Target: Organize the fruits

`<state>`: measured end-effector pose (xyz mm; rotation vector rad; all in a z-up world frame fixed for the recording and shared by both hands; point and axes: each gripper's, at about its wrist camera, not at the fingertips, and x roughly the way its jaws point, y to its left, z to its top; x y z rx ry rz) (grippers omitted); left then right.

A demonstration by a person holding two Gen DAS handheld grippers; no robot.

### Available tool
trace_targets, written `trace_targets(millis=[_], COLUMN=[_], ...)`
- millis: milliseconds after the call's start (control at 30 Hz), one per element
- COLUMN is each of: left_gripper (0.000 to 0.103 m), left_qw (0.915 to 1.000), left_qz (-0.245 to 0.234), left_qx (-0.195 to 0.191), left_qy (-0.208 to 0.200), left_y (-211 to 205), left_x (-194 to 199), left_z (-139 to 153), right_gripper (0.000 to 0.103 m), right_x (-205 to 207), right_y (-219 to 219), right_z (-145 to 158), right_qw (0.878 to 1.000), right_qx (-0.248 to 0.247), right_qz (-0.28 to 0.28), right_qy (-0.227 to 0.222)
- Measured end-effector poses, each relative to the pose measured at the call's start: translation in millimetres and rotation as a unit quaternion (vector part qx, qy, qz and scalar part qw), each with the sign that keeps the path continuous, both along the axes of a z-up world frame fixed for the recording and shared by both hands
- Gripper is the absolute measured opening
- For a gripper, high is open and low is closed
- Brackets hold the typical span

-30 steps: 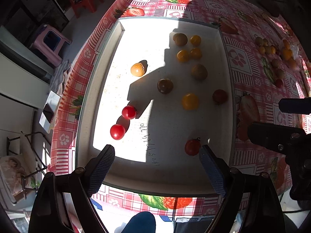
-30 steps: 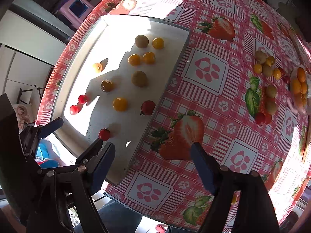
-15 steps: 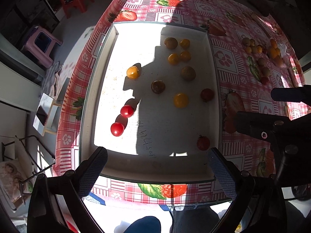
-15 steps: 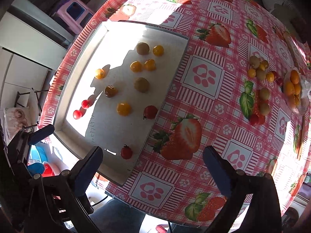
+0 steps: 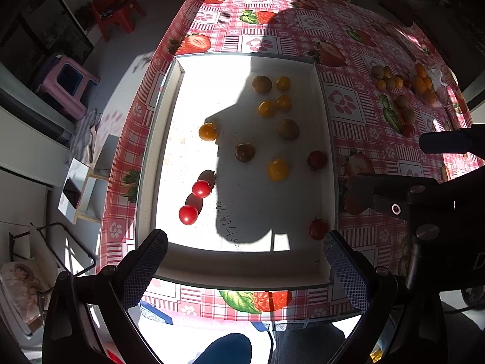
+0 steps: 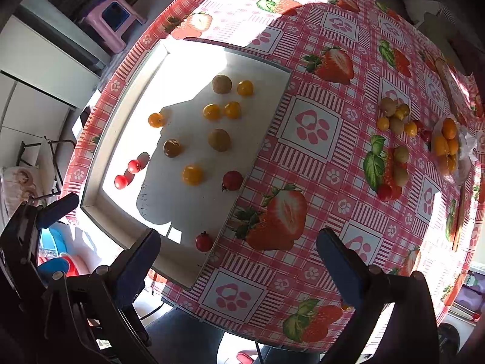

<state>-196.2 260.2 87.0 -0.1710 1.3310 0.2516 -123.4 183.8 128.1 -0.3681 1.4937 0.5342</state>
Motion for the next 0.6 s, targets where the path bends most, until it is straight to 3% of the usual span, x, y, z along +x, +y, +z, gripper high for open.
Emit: trace_targets(millis=[600], left_gripper=[0.103], left_qw=[0.9998], left_qz=[-0.01], left_qx=[0.01], left_qy=[0.011], left_y=[-0.2], left_x=[-1.6], left_z=[1.4], right_gripper=[0.103], right_x=[0.1], right_y=[1.3], right_z=[2.4], right_qw=[1.0], right_qx=[-0.001], right_qz=[0.0], right_qy=[-0.007])
